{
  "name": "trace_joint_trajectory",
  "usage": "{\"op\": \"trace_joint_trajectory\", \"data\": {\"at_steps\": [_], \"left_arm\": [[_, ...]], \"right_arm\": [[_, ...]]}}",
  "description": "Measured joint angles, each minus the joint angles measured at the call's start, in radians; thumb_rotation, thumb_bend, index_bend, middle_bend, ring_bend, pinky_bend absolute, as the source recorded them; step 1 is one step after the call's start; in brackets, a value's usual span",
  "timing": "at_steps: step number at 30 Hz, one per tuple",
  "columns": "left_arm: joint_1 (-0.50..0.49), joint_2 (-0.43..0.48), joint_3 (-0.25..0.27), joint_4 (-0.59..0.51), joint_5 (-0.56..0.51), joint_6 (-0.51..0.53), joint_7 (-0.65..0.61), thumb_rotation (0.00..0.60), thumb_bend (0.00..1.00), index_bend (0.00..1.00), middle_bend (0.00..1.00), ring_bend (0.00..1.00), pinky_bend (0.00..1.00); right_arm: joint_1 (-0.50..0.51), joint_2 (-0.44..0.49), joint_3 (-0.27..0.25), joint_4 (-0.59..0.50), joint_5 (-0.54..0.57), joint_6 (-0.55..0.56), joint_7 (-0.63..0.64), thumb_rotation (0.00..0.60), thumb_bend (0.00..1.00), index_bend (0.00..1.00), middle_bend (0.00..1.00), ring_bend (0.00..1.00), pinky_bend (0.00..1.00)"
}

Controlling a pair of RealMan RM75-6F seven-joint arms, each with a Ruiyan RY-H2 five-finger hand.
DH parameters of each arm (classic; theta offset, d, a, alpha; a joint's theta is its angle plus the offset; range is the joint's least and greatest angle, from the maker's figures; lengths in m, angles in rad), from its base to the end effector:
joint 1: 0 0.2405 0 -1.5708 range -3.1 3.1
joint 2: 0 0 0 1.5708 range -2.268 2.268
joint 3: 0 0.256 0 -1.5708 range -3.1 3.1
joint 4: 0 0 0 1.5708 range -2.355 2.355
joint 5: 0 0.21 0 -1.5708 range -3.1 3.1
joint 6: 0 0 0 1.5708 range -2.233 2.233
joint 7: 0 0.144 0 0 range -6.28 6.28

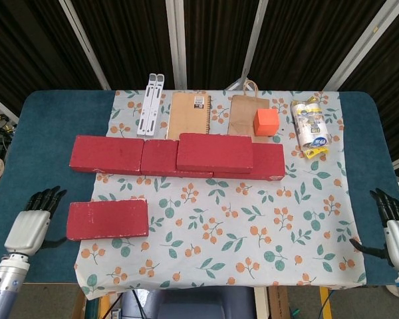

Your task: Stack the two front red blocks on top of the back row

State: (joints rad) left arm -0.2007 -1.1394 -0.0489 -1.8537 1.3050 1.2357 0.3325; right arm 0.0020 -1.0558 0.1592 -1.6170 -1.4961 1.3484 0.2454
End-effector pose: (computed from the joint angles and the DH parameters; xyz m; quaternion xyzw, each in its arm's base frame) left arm -0.2684 0.2012 0.1044 -0.6542 -0.4426 -0.2981 0.5360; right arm -0.3286 -0.1773 0.1776 0.5376 -0.4739 0.4149 0.5606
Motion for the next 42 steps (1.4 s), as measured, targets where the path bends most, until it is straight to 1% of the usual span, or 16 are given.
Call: {"op": "trace_joint_trajectory", "data": {"at_steps": [3,6,11,14,17,21,29,35,42], "left_arm": [[-0.055,0.013,-0.018,-0.029,-0.095,-0.091,0.04,0.6,0.0,0.0,0.0,0.0,0.0],[-0.11,0.022,-0.034,-0.053,-0.182,-0.157,0.101,0.6,0.0,0.0,0.0,0.0,0.0],[-0.196,0.015,-0.055,-0.09,-0.327,-0.202,0.23,0.6,0.0,0.0,0.0,0.0,0.0],[-0.238,-0.004,-0.061,-0.106,-0.387,-0.216,0.266,0.6,0.0,0.0,0.0,0.0,0.0],[-0.268,-0.02,-0.057,-0.115,-0.422,-0.224,0.287,0.6,0.0,0.0,0.0,0.0,0.0],[-0.301,-0.041,-0.044,-0.125,-0.456,-0.229,0.305,0.6,0.0,0.0,0.0,0.0,0.0],[-0.341,-0.08,-0.005,-0.136,-0.485,-0.215,0.34,0.6,0.0,0.0,0.0,0.0,0.0],[-0.356,-0.126,0.02,-0.11,-0.497,-0.19,0.354,0.6,0.0,0.0,0.0,0.0,0.0],[-0.366,-0.171,0.031,-0.078,-0.489,-0.149,0.361,0.6,0.0,0.0,0.0,0.0,0.0]], "right_arm": [[0.008,0.001,-0.007,-0.006,0.003,-0.008,-0.006,0.6,0.0,0.0,0.01,0.0,0.0],[0.011,0.0,-0.009,-0.01,0.008,-0.003,-0.011,0.6,0.0,0.0,0.01,0.0,0.0],[0.016,0.002,-0.014,-0.012,0.026,-0.006,-0.018,0.6,0.0,0.0,0.01,0.0,0.0],[0.022,0.004,-0.019,-0.014,0.034,-0.011,-0.022,0.6,0.0,0.0,0.01,0.0,0.0],[0.028,0.004,-0.021,-0.01,0.046,-0.019,-0.021,0.6,0.0,0.0,0.01,0.0,0.0],[0.037,0.005,-0.023,-0.007,0.071,-0.029,-0.027,0.6,0.0,0.0,0.01,0.0,0.0],[0.04,0.01,-0.029,0.002,0.08,-0.015,-0.005,0.6,0.0,0.0,0.01,0.0,0.0],[0.043,0.015,-0.037,0.004,0.076,-0.008,0.013,0.6,0.0,0.0,0.01,0.0,0.0],[0.047,0.02,-0.047,0.003,0.075,-0.008,0.026,0.6,0.0,0.0,0.01,0.0,0.0]]}}
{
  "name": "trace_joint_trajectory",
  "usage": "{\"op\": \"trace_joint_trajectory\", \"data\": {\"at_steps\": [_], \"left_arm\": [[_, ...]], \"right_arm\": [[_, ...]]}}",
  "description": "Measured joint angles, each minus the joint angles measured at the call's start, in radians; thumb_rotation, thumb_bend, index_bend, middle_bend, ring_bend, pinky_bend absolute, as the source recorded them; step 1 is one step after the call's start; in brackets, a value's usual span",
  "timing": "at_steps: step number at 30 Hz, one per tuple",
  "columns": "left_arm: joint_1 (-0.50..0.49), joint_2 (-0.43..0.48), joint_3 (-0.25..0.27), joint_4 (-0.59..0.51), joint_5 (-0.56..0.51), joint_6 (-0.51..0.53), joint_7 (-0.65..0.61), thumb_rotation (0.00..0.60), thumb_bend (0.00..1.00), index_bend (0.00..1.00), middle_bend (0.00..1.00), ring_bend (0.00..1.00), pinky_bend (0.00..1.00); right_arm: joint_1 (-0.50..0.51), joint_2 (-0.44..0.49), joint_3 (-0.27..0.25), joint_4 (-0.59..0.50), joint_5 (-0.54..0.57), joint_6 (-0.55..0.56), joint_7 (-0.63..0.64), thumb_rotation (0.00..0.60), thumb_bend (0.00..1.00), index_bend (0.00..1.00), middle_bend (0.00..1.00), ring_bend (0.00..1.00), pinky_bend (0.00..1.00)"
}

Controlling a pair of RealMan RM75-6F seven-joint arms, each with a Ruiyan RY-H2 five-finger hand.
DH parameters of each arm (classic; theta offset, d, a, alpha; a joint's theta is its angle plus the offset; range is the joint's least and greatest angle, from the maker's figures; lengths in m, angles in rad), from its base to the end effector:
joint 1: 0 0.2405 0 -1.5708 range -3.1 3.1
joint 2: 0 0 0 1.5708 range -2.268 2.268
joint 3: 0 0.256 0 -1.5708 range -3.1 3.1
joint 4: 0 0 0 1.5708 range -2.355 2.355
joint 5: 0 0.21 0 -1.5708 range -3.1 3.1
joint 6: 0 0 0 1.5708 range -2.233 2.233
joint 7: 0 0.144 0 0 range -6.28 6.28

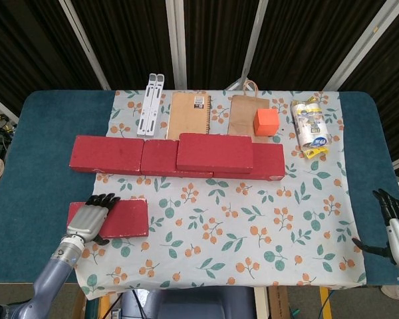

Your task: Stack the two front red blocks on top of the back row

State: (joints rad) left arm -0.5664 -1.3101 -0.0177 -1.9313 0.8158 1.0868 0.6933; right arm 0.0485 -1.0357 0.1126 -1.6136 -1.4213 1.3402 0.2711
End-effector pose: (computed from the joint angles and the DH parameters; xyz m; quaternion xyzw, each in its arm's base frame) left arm -0.2058 0.2470 0.0238 -0.7389 -0.4585 -0.2015 0.4508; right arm -0.3363 -0.1816 0.1816 0.5264 -0.4922 0.4025 0.5646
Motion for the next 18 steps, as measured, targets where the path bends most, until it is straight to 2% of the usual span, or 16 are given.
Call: {"op": "trace_joint_trajectory", "data": {"at_steps": [6,10,14,18], "left_arm": [[-0.021,-0.022,0.005,0.027,-0.027,0.001,0.02,0.6,0.0,0.0,0.0,0.0,0.0],[-0.035,-0.032,0.012,0.041,-0.054,0.001,0.044,0.6,0.0,0.0,0.0,0.0,0.06],[-0.048,-0.04,0.017,0.05,-0.064,0.017,0.066,0.6,0.0,0.0,0.06,0.01,0.12],[-0.055,-0.045,0.022,0.054,-0.068,0.038,0.086,0.6,0.0,0.06,0.14,0.08,0.19]], "right_arm": [[0.009,0.006,-0.009,0.003,0.003,-0.018,0.012,0.6,0.0,0.0,0.01,0.0,0.0],[0.01,0.007,-0.01,0.001,0.01,-0.015,0.01,0.6,0.0,0.0,0.01,0.0,0.0],[0.012,0.008,-0.013,-0.004,0.017,-0.017,0.003,0.6,0.0,0.0,0.01,0.0,0.0],[0.015,0.009,-0.016,-0.007,0.021,-0.019,0.0,0.6,0.0,0.0,0.01,0.0,0.0]]}}
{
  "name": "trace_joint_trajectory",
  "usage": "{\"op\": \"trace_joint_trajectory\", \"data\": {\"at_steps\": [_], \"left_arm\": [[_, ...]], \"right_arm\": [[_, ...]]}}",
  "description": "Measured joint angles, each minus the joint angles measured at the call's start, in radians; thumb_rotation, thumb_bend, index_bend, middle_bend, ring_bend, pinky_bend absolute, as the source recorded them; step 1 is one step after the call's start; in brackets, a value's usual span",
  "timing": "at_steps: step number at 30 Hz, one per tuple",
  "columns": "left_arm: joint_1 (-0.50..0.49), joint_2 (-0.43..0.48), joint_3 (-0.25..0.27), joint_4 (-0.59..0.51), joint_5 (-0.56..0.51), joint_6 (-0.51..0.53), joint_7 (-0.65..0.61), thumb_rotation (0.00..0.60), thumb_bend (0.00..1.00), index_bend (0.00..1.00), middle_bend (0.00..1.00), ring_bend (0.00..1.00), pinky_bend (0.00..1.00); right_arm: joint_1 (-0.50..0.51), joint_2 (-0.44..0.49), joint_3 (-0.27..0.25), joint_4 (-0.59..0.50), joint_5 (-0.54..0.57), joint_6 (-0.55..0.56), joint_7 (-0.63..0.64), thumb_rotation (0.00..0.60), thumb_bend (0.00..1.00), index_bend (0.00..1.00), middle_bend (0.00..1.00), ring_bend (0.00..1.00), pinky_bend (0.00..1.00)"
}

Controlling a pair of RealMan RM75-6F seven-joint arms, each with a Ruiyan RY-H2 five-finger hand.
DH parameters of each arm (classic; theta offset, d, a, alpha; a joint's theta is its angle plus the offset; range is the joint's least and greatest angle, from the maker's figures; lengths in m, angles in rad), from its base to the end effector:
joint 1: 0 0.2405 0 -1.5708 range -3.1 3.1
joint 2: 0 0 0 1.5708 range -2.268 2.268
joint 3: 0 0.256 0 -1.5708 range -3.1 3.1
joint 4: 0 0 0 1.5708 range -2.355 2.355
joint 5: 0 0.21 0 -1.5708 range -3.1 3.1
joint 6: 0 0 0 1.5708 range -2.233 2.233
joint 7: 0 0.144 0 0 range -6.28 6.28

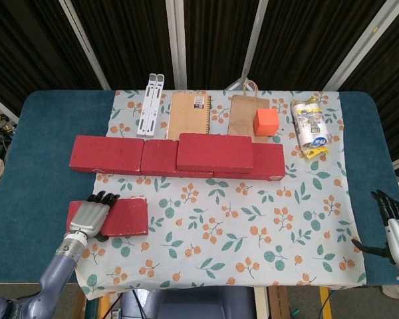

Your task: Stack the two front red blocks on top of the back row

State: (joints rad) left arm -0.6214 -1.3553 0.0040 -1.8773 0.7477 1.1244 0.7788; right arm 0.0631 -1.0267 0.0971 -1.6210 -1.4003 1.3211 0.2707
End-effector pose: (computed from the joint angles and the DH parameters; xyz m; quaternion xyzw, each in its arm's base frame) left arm -0.2097 0.2573 0.0152 -0.7516 -0.4259 -0.1700 0.4742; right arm -0.3380 -0.1824 0.1804 0.5269 -0.5020 0.3923 0.5625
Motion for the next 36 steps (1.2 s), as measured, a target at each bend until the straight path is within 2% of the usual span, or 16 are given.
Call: {"op": "trace_joint_trajectory", "data": {"at_steps": [6,10,13,18,22,24,29,32,36], "left_arm": [[-0.012,-0.009,0.006,0.001,-0.024,0.031,0.042,0.6,0.02,0.14,0.27,0.2,0.22],[-0.028,-0.008,0.003,-0.006,-0.059,0.04,0.073,0.6,0.02,0.18,0.32,0.23,0.22],[-0.041,0.006,-0.014,-0.02,-0.07,0.042,0.069,0.6,0.02,0.2,0.34,0.25,0.22],[-0.08,0.069,-0.071,-0.058,-0.091,-0.001,0.041,0.6,0.02,0.18,0.33,0.25,0.22],[-0.142,0.147,-0.121,-0.067,-0.159,-0.124,0.017,0.6,0.02,0.16,0.29,0.24,0.22],[-0.191,0.192,-0.145,-0.055,-0.218,-0.224,0.002,0.6,0.02,0.15,0.29,0.23,0.21],[-0.37,0.265,-0.163,0.057,-0.368,-0.462,-0.012,0.6,0.02,0.16,0.28,0.21,0.2],[-0.455,0.269,-0.157,0.157,-0.415,-0.517,-0.023,0.6,0.02,0.16,0.28,0.21,0.2],[-0.514,0.252,-0.155,0.274,-0.437,-0.566,-0.057,0.6,0.02,0.16,0.26,0.2,0.19]], "right_arm": [[0.003,0.001,-0.003,-0.004,0.003,0.0,-0.005,0.6,0.0,0.0,0.01,0.0,0.0],[0.004,0.001,-0.004,-0.005,0.008,-0.001,-0.008,0.6,0.0,0.0,0.01,0.0,0.0],[0.005,0.001,-0.004,-0.005,0.014,-0.003,-0.009,0.6,0.0,0.0,0.01,0.0,0.0],[0.007,0.002,-0.003,-0.003,0.032,-0.009,-0.011,0.6,0.0,0.0,0.01,0.0,0.0],[0.009,0.0,0.001,-0.003,0.056,-0.017,-0.022,0.6,0.0,0.0,0.01,0.0,0.0],[0.013,-0.003,0.004,-0.003,0.072,-0.027,-0.033,0.6,0.0,0.0,0.01,0.0,0.0],[0.021,-0.007,0.01,-0.005,0.107,-0.045,-0.061,0.6,0.0,0.0,0.01,0.0,0.0],[0.024,-0.01,0.015,-0.005,0.129,-0.052,-0.074,0.6,0.0,0.0,0.01,0.0,0.0],[0.028,-0.015,0.023,-0.002,0.167,-0.066,-0.089,0.6,0.0,0.0,0.01,0.0,0.0]]}}
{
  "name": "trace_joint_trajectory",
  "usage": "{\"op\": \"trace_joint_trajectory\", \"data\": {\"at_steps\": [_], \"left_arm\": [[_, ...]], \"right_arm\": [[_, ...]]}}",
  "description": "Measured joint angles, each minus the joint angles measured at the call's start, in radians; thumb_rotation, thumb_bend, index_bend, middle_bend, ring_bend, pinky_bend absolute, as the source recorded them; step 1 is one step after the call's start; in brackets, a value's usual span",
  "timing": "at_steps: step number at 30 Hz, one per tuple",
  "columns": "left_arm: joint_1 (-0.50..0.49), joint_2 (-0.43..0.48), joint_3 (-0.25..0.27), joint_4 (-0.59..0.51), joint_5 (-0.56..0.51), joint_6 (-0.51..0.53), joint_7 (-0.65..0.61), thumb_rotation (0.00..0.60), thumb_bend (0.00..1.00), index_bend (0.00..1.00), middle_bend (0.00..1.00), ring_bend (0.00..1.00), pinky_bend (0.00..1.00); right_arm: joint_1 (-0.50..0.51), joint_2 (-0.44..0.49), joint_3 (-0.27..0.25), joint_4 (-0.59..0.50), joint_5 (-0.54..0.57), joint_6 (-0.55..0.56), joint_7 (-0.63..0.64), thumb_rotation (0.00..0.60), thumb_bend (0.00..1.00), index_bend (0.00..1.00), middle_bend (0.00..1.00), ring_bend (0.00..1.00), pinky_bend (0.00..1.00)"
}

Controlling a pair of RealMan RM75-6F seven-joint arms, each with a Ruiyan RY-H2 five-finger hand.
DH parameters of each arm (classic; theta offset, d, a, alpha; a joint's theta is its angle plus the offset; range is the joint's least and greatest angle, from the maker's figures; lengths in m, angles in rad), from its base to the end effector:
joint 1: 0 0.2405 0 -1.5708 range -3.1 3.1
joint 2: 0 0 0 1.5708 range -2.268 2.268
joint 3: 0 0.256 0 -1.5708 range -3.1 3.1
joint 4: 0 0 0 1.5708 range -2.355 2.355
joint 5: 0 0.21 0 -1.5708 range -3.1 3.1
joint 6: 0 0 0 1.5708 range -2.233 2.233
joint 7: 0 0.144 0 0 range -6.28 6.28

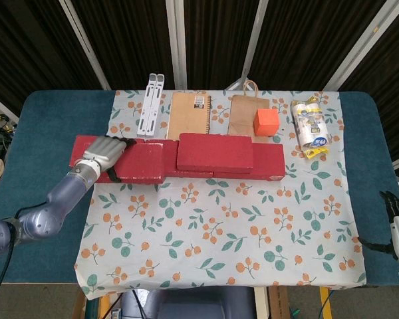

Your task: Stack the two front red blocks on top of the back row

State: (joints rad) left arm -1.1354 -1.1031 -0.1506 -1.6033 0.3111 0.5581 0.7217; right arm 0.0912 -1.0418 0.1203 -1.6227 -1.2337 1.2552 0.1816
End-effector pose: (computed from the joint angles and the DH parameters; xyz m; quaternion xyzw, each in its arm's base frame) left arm -0.1154 0.4218 0.0918 -0.7799 -0.3935 -0.1805 0.4520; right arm -0.3534 -0.1920 0.1792 0.4949 -0.5227 0.3501 0.5994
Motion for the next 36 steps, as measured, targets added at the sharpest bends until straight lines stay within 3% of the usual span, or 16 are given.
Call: {"op": "trace_joint_trajectory", "data": {"at_steps": [7,20,36], "left_arm": [[-0.065,-0.075,0.018,0.196,0.03,-0.08,-0.08,0.6,0.02,0.16,0.24,0.19,0.18],[-0.152,-0.253,0.104,0.492,0.104,-0.191,-0.211,0.6,0.02,0.15,0.24,0.18,0.17],[-0.215,-0.287,0.212,0.529,0.156,-0.215,-0.329,0.6,0.02,0.15,0.23,0.18,0.17]], "right_arm": [[0.008,-0.01,0.015,0.005,0.062,-0.019,-0.042,0.6,0.0,0.0,0.01,0.0,0.0],[0.016,-0.022,0.028,0.011,0.125,-0.038,-0.09,0.6,0.0,0.0,0.01,0.0,0.0],[0.023,-0.03,0.031,0.015,0.128,-0.048,-0.099,0.6,0.0,0.0,0.01,0.0,0.0]]}}
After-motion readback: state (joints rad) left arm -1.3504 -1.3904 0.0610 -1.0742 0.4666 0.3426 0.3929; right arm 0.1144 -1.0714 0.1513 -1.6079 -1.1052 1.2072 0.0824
